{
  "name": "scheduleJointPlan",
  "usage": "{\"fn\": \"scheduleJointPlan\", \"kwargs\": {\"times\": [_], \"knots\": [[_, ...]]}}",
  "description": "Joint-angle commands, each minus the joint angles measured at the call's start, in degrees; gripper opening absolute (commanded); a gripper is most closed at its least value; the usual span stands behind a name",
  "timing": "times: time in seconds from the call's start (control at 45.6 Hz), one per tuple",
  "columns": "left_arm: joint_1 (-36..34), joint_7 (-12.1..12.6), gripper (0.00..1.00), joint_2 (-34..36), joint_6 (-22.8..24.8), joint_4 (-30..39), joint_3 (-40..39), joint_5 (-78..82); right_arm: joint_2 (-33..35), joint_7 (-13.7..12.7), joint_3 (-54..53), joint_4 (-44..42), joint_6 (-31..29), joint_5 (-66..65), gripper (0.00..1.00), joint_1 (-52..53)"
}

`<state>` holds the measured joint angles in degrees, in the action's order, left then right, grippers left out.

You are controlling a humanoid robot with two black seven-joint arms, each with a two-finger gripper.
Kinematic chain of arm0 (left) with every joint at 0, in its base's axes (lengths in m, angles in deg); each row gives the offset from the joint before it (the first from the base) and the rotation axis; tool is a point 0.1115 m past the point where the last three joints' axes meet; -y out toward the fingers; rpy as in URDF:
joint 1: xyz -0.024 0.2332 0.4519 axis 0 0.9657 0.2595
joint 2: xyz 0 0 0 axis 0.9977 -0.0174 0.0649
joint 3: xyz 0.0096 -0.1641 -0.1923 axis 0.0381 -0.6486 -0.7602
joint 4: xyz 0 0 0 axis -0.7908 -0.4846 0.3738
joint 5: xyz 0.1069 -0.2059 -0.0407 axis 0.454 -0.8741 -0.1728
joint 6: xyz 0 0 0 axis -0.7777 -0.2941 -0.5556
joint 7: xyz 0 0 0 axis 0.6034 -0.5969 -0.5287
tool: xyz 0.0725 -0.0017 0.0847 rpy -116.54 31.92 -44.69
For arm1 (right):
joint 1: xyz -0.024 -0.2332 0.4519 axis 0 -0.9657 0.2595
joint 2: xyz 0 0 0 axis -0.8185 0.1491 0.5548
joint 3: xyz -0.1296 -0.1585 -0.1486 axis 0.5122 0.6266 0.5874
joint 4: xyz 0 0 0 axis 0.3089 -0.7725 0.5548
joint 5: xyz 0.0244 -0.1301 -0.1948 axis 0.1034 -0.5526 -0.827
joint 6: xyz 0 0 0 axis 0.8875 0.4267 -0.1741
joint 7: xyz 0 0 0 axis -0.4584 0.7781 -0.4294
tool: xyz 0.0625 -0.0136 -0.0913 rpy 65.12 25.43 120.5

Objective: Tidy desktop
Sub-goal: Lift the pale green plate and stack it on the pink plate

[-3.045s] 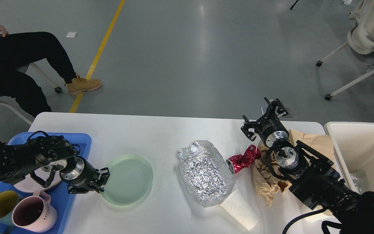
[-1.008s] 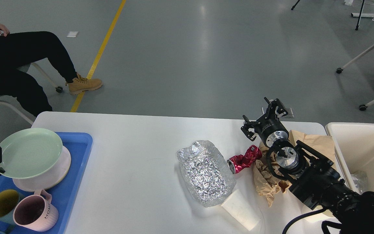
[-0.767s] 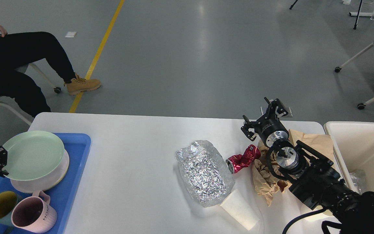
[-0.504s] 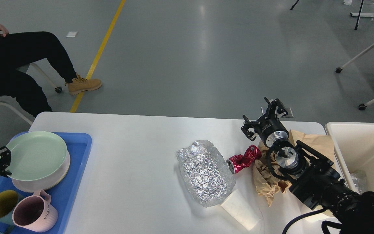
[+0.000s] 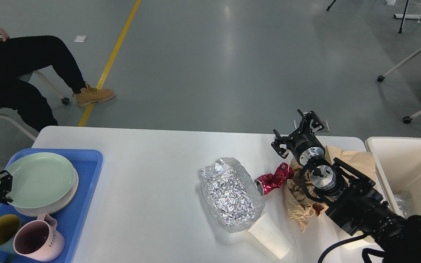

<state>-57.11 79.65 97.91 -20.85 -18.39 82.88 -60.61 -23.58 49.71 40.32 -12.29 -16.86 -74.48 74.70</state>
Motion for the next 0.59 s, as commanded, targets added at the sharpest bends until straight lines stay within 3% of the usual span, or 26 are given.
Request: {"fn": "scheduleJointPlan", "kwargs": {"times": [0.0, 0.241, 0.57], "knots": [[0.0, 0.1, 0.01, 0.0, -0.9, 0.0, 0.0, 0.0, 0.0, 0.0, 0.0, 0.0, 0.0, 0.0, 1.00, 0.0], [0.0, 0.1, 0.09, -1.0, -3.6, 0.0, 0.1, 0.5, 0.0, 0.0, 0.0, 0.0, 0.0, 0.0, 1.00, 0.0], [0.0, -0.1, 0.28, -1.8, -6.2, 0.0, 0.1, 0.5, 0.0, 0.0, 0.0, 0.0, 0.0, 0.0, 1.00, 0.0]]}}
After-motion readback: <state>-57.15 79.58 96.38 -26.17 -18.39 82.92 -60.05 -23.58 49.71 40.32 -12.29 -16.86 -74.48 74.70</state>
